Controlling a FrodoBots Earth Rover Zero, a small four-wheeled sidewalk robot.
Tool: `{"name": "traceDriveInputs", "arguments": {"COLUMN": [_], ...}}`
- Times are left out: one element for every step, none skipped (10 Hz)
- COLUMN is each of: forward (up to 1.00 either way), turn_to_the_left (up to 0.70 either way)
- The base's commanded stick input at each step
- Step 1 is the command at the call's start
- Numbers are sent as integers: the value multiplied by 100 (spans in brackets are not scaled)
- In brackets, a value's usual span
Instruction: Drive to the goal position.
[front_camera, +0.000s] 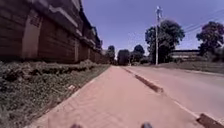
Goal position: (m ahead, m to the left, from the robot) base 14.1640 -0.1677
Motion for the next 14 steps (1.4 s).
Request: {"name": "traceDriveInputs", "arguments": {"forward": [85,85,85,85,85,85,85,85,85,85,85,85,85,85], "turn_to_the_left": [0,0,0,0,0,0,0,0,0,0,0,0,-34,-34]}}
